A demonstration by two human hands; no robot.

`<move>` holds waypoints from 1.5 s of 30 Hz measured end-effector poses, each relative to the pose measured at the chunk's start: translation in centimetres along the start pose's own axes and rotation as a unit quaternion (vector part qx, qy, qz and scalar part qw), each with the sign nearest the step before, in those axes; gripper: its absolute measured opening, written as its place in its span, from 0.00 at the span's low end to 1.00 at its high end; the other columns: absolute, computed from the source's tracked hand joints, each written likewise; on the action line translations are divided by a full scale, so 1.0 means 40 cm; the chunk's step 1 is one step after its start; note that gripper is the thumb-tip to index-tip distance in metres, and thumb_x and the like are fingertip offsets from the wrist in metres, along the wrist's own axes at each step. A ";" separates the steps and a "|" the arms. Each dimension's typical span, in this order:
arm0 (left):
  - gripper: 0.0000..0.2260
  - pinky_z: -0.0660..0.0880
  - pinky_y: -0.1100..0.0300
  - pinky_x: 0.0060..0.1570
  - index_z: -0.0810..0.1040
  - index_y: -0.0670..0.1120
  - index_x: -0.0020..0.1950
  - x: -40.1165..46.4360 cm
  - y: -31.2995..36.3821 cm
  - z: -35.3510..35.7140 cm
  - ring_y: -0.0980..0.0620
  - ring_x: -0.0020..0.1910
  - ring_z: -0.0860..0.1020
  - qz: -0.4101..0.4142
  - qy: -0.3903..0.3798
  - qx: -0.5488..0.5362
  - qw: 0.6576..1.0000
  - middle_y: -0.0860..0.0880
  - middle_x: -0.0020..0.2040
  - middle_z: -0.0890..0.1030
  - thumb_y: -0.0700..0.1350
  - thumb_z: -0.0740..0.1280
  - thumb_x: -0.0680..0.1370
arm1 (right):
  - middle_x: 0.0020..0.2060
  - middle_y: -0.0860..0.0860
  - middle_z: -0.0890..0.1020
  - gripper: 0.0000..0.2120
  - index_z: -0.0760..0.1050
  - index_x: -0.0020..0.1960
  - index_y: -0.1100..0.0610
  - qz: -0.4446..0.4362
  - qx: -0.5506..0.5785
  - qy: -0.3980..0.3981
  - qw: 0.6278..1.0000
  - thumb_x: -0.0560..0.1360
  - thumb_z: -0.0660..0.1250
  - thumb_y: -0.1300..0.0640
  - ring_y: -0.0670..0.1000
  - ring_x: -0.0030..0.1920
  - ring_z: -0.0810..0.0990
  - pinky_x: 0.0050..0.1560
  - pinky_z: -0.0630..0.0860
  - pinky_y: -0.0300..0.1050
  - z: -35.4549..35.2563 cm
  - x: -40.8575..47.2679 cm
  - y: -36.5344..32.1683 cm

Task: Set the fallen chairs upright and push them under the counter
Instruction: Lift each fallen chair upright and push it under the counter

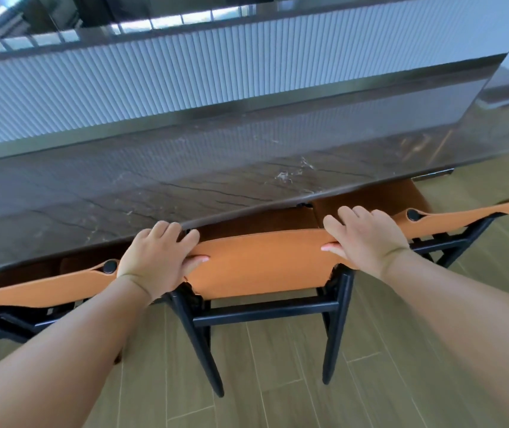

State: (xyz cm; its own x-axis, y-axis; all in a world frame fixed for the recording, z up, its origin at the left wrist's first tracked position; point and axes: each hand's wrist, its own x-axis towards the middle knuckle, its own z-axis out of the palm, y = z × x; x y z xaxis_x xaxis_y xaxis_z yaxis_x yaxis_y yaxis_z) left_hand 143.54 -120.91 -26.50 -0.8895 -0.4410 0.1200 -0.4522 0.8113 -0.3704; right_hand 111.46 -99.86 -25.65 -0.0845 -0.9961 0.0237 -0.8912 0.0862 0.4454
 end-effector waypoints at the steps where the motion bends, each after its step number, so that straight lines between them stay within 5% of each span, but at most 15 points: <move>1: 0.24 0.75 0.50 0.36 0.75 0.46 0.54 0.013 -0.009 0.002 0.42 0.42 0.76 -0.005 -0.003 -0.004 1.000 0.43 0.43 0.77 0.65 0.54 0.78 | 0.34 0.52 0.64 0.24 0.61 0.53 0.57 -0.001 -0.002 -0.001 1.000 0.76 0.63 0.37 0.50 0.30 0.63 0.27 0.57 0.44 -0.004 0.015 0.008; 6: 0.26 0.79 0.51 0.35 0.77 0.46 0.60 0.078 -0.032 0.003 0.41 0.49 0.78 -0.044 -0.025 -0.048 0.998 0.43 0.50 0.79 0.66 0.56 0.79 | 0.36 0.55 0.73 0.25 0.70 0.52 0.59 -0.008 0.010 0.008 1.000 0.73 0.68 0.38 0.52 0.31 0.64 0.28 0.59 0.44 -0.014 0.085 0.073; 9: 0.30 0.79 0.53 0.34 0.77 0.45 0.63 0.110 -0.015 0.002 0.43 0.49 0.79 -0.053 -0.036 -0.044 0.997 0.44 0.50 0.81 0.66 0.52 0.78 | 0.38 0.56 0.75 0.26 0.66 0.55 0.60 -0.032 0.013 0.009 0.999 0.73 0.68 0.38 0.54 0.31 0.72 0.28 0.61 0.45 0.020 0.125 0.126; 17: 0.28 0.78 0.53 0.31 0.78 0.45 0.60 0.208 0.029 -0.010 0.43 0.44 0.78 -0.102 -0.019 -0.061 0.993 0.46 0.43 0.80 0.64 0.54 0.77 | 0.40 0.54 0.74 0.27 0.67 0.59 0.58 -0.069 -0.009 0.033 0.997 0.77 0.59 0.35 0.54 0.34 0.72 0.30 0.68 0.47 0.094 0.242 0.263; 23: 0.26 0.76 0.51 0.27 0.79 0.44 0.55 0.257 0.060 -0.020 0.41 0.42 0.78 -0.137 -0.007 -0.067 0.988 0.46 0.39 0.79 0.63 0.56 0.75 | 0.37 0.55 0.73 0.26 0.70 0.54 0.59 -0.095 0.028 0.061 0.993 0.73 0.67 0.37 0.55 0.32 0.71 0.28 0.64 0.47 0.141 0.301 0.324; 45: 0.27 0.77 0.51 0.28 0.81 0.44 0.55 0.284 -0.158 0.087 0.40 0.41 0.78 -0.009 0.039 -0.043 0.998 0.43 0.43 0.79 0.64 0.56 0.78 | 0.35 0.56 0.73 0.23 0.66 0.56 0.60 -0.052 0.071 0.068 0.994 0.75 0.68 0.43 0.57 0.31 0.71 0.26 0.63 0.46 0.104 0.314 0.192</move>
State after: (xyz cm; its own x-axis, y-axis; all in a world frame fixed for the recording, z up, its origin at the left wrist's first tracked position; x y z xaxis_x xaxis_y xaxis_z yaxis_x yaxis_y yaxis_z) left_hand 136.54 -132.38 -26.01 -0.8818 -0.4281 0.1980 -0.4699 0.8343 -0.2883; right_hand 101.71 -111.63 -25.65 0.0643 -0.9921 0.1081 -0.9467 -0.0264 0.3211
